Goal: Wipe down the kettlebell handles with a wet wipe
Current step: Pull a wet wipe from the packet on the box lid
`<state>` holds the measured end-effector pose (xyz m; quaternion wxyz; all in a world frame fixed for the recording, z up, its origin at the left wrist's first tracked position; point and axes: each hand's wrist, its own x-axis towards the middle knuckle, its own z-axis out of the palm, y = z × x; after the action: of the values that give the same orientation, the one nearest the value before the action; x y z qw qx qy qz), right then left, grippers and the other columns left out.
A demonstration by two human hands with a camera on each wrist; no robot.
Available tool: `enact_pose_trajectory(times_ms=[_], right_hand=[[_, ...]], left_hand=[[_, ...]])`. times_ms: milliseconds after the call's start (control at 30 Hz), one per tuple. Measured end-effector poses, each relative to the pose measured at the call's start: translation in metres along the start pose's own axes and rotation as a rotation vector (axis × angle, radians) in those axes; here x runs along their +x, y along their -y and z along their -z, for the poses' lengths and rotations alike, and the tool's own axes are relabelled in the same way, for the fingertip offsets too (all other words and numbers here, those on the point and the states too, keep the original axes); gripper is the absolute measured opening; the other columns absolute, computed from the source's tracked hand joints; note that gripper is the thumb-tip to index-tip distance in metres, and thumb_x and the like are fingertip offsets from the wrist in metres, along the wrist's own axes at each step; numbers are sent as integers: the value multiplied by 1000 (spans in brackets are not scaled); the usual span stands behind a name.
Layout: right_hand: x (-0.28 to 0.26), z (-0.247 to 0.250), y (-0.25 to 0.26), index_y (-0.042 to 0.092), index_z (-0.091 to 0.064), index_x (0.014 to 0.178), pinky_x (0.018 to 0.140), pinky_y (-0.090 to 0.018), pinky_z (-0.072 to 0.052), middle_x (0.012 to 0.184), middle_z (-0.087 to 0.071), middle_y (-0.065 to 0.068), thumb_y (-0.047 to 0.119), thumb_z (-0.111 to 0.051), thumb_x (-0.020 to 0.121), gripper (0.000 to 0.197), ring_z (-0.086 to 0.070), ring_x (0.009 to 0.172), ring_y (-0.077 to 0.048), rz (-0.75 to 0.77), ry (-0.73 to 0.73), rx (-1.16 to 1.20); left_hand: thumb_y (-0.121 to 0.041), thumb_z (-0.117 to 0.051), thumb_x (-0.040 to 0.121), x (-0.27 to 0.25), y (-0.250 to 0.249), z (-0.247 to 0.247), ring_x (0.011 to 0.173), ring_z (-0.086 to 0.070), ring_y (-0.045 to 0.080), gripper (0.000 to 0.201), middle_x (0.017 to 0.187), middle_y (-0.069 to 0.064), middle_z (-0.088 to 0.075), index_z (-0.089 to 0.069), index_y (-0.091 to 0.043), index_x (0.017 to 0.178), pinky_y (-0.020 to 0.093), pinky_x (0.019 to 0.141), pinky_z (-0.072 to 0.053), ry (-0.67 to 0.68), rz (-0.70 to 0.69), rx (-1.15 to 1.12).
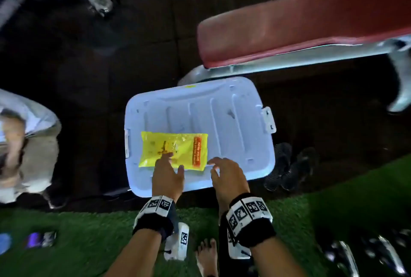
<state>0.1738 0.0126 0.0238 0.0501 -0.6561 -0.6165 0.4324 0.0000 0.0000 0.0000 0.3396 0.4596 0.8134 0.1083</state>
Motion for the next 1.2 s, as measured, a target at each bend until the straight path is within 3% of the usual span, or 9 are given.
enact_pose_trajectory(times_ms=[67, 200, 267, 367, 433, 533, 733, 833, 1200], right_hand=[[34, -18, 2, 29, -67, 120, 88, -33, -48, 115, -68, -2, 15, -51, 96, 33, -62, 109, -24, 10, 33, -3], [91, -50, 8, 29, -68, 122, 93, -31, -46, 124, -68, 1, 15, -49, 98, 33, -62, 115, -22, 21, 140, -38], [112, -63, 9, 28, -69, 120, 93, -31, -45, 126, -67, 1, 14, -49, 98, 33, -61, 116, -23, 16, 157, -58], [129, -79, 10, 27, -70, 119, 91, -32, -44, 125, -67, -1, 14, -50, 98, 32, -61, 114, -25, 0, 188, -57], [133, -89, 12, 28, -70, 119, 89, -31, -43, 123, -66, -1, 17, -52, 99, 30, -61, 113, -24, -12, 190, -58], [138, -103, 18, 28, -71, 117, 89, -32, -44, 119, -66, 0, 19, -55, 98, 26, -62, 109, -21, -14, 173, -10], [144, -133, 33, 27, -76, 109, 79, -35, -47, 104, -66, -2, 32, -62, 96, 19, -63, 101, -24, -40, 46, -50], [147, -141, 37, 31, -75, 108, 75, -34, -47, 101, -65, -2, 38, -59, 96, 21, -64, 95, -25, -54, 3, -95], [157, -156, 44, 30, -77, 102, 75, -37, -51, 97, -64, 2, 40, -59, 94, 22, -64, 91, -22, 34, -4, -134]], left_hand=[[-22, -73, 91, 29, 9, -5, 123, -56, 32, 58, 139, 15, -52, -48, -10, 142, 41, 98, -44, -51, 66, -35], [-33, -82, 83, 77, 25, -17, 126, -50, 34, 72, 140, 16, -48, -49, -9, 142, 44, 103, -44, -21, 130, 41], [-36, -81, 83, 88, 33, -22, 123, -52, 35, 60, 140, 13, -49, -59, -12, 134, 48, 98, -49, -25, 159, 79], [-28, -70, 94, 93, 49, -28, 118, -58, 36, 27, 134, 14, -57, -70, -9, 113, 46, 93, -50, -71, 126, 25], [-29, -59, 101, 94, 59, -25, 114, -61, 33, 24, 125, 11, -66, -65, -10, 116, 38, 85, -46, -104, 140, -42], [-39, -47, 105, 94, 71, -15, 94, -66, 32, 24, 103, 0, -69, -54, -18, 113, 34, 68, -37, -114, 164, -135], [-41, -41, 107, 98, 82, 0, 82, -67, 36, 23, 103, 3, -71, -46, -20, 113, 41, 66, -46, -9, 124, -173], [-40, -40, 107, 100, 85, 5, 75, -65, 37, 23, 95, 3, -71, -45, -19, 113, 40, 62, -41, 26, 94, -180], [-40, -41, 107, 104, 83, 8, 79, -64, 39, 26, 88, 9, -70, -47, -16, 115, 41, 61, -39, 91, 78, -186]])
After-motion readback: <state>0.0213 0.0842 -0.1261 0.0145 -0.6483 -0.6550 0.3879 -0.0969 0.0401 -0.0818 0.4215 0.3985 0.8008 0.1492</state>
